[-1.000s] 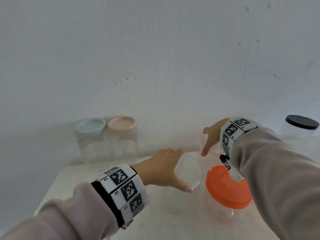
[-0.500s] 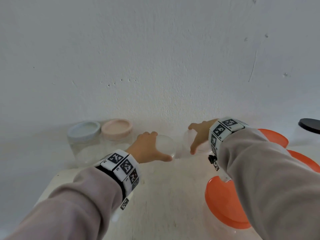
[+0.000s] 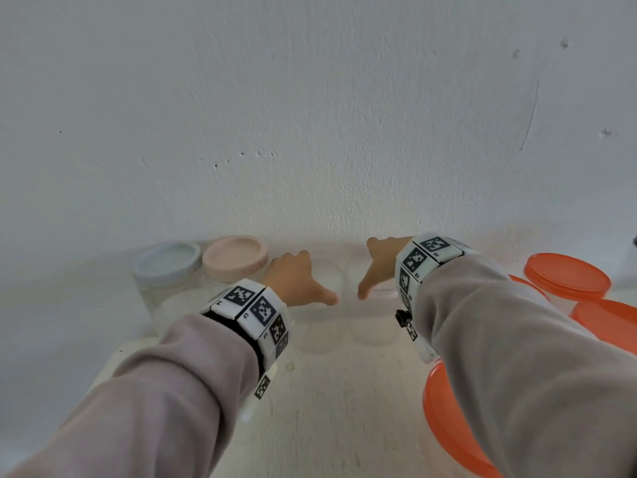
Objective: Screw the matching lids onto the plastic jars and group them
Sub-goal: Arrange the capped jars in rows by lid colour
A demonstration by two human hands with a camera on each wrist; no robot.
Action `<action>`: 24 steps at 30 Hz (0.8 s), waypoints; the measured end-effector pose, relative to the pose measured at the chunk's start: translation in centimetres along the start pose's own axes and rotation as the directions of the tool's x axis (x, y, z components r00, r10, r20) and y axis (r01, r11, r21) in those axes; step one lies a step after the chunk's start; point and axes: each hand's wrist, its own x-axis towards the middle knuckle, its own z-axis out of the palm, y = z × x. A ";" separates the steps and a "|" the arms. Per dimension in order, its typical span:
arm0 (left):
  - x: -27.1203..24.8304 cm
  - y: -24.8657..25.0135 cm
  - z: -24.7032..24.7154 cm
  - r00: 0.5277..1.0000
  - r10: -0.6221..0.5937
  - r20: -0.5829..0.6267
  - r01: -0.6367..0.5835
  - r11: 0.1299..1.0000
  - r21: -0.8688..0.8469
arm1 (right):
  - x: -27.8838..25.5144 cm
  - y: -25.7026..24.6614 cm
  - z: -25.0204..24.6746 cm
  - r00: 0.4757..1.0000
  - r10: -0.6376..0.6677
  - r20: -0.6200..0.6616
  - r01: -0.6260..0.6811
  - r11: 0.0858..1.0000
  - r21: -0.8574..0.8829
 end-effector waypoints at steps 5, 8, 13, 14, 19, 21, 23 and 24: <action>0.3 -0.1 -0.2 0.999 -0.026 0.022 0.026 1.000 -0.012 | -0.1 -0.2 -0.2 1.000 -0.019 -0.003 0.019 1.000 0.019; 0.5 -0.1 -0.2 0.999 -0.027 0.026 0.027 0.999 -0.017 | -0.2 -0.1 -0.3 1.000 -0.026 -0.002 0.026 0.999 0.023; 0.7 -0.3 -0.2 1.000 -0.019 0.021 0.020 0.998 -0.051 | -0.4 -0.1 -0.1 0.999 -0.041 -0.020 0.041 0.999 0.033; 0.7 -0.4 -0.1 1.000 -0.017 0.018 0.018 0.998 -0.057 | -0.4 0.0 -0.1 0.999 -0.043 -0.028 0.044 0.998 0.035; 0.6 -0.7 0.1 1.000 0.002 0.005 -0.002 0.995 -0.102 | -0.8 -0.2 0.1 0.997 -0.056 -0.049 0.059 0.997 0.048; 0.4 -0.9 0.2 1.000 0.017 0.003 -0.017 0.994 -0.104 | -0.9 -0.2 0.2 0.997 -0.056 -0.059 0.059 0.996 0.060; 0.2 -1.1 0.2 0.999 0.039 -0.009 -0.040 0.995 -0.092 | -1.2 -0.3 0.3 0.995 -0.054 -0.081 0.059 0.996 0.063; 0.0 -1.2 0.3 0.998 0.053 -0.019 -0.054 0.995 -0.083 | -1.5 -0.4 0.3 0.994 -0.054 -0.094 0.060 0.996 0.063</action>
